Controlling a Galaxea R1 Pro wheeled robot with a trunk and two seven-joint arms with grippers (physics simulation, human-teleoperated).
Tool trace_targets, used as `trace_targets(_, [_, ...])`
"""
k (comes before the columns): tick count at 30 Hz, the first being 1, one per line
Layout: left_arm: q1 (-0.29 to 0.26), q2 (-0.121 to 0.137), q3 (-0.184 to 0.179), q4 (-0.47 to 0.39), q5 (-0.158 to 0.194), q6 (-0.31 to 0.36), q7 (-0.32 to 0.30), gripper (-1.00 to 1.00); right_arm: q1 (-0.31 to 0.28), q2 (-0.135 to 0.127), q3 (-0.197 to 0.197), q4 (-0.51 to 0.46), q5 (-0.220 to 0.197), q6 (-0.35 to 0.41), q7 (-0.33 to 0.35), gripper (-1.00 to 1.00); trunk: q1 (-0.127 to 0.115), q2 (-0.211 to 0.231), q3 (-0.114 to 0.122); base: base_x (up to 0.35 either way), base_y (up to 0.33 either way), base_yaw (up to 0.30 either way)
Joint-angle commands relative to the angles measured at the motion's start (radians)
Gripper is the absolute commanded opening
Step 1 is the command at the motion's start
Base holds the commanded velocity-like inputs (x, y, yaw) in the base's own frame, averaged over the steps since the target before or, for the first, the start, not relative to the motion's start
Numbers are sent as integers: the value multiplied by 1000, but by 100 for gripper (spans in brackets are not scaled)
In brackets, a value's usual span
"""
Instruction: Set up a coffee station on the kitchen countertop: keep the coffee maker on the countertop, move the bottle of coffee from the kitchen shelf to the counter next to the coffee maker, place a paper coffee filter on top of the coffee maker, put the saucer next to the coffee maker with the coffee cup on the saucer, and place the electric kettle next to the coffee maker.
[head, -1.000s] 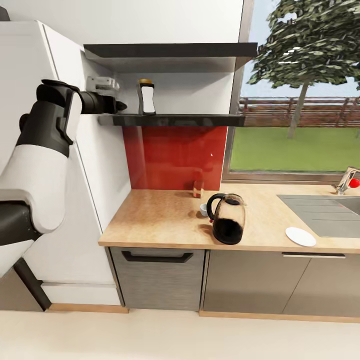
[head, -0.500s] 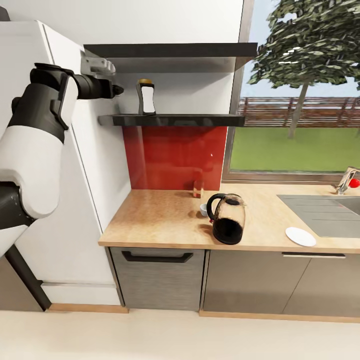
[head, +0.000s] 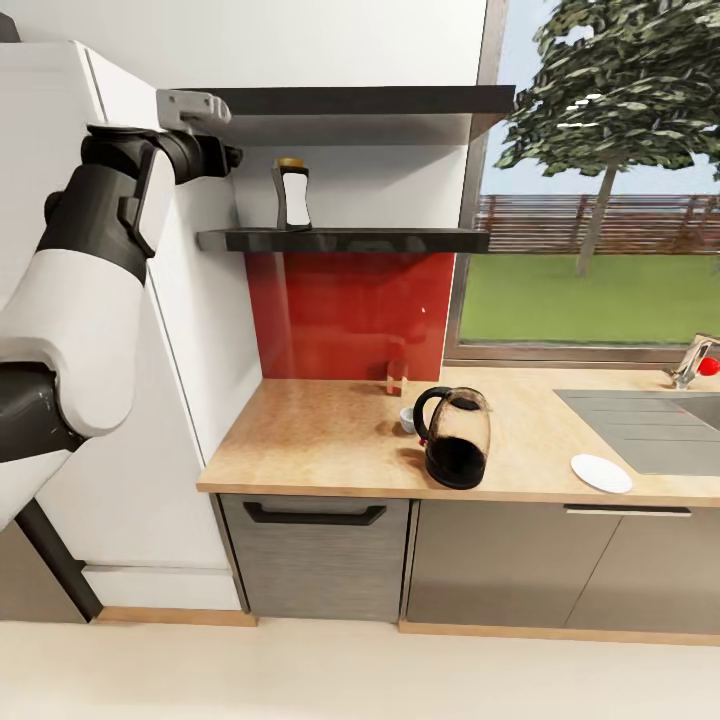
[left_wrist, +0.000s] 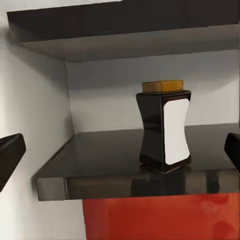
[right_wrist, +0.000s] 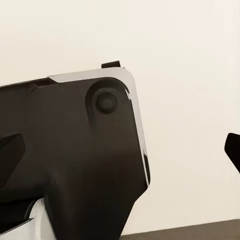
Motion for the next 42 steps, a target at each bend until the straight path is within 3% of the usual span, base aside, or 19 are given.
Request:
trace_targets(1, [0, 0, 8, -1, 9, 0, -7, 100, -1, 0, -9, 1, 10, -4, 3, 100, 1, -2, -2, 0, 0, -30])
trace_targets(12, [2, 9, 18, 2, 46, -5, -4, 100, -1, 6, -9, 0, 9, -2, 3, 100, 1, -2, 2, 56, 0, -92])
trace_targets(16, [5, 11, 44, 3, 68, -7, -4, 100, -1, 5, -9, 0, 11, -1, 2, 100, 1, -2, 2, 286, 0, -8])
trace_targets(26, [78, 7, 50, 1, 69, -12, -4, 100, -1, 0, -9, -2, 10, -1, 1, 100, 1, -2, 2, 176, 0, 0])
trace_targets(42, [81, 12, 49, -6, 66, -13, -5, 100, -1, -2, -9, 0, 11, -3, 1, 100, 1, -2, 2, 168, 0, -48])
